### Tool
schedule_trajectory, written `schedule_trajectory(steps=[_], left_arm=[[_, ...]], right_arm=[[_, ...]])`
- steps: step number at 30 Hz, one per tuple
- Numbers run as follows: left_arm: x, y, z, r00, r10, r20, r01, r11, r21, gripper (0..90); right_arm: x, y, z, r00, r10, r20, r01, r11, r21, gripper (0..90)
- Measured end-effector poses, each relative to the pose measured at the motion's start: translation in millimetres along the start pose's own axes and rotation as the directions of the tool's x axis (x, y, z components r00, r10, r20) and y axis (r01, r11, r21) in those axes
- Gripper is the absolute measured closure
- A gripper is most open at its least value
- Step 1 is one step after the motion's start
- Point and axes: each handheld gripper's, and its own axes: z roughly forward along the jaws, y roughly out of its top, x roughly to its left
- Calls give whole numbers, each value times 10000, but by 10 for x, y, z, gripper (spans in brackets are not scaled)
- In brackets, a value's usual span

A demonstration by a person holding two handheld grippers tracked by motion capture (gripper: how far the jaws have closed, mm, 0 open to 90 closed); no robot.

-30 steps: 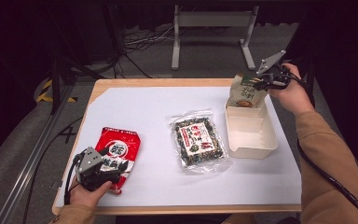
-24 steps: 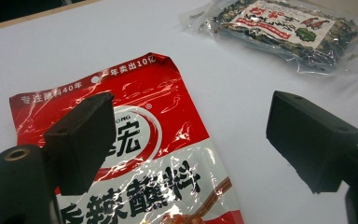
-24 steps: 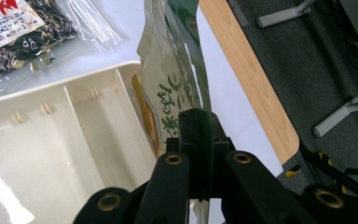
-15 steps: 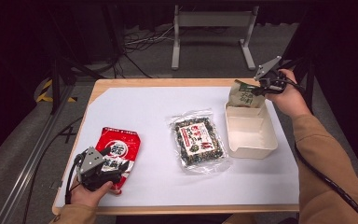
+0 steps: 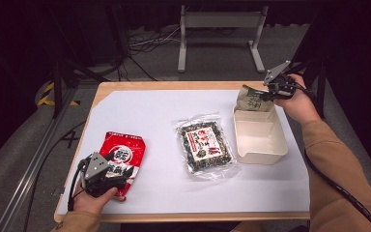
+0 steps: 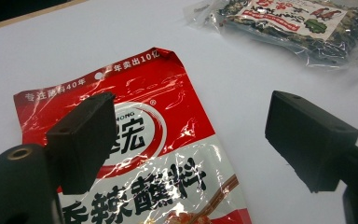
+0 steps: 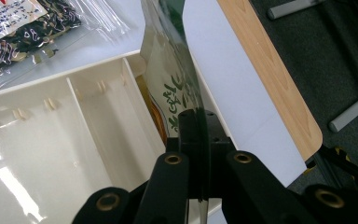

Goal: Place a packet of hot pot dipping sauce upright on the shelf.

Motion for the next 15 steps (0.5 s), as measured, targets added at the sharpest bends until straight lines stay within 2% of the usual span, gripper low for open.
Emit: schedule_trajectory(steps=[6,11,15], left_arm=[[0,2,20,10000,30,36,-31,10000,85,168],[-3,15,46,9998,36,175,-39,9998,189,169],[-12,31,65,9997,153,193,-158,9996,249,168]], right_arm=[[-7,-13,-14,9996,281,55,-280,9995,-162,825],[-8,-16,-61,9967,647,491,-623,9968,-497,629],[-16,-38,-94,9925,965,756,-901,9924,-836,560]])
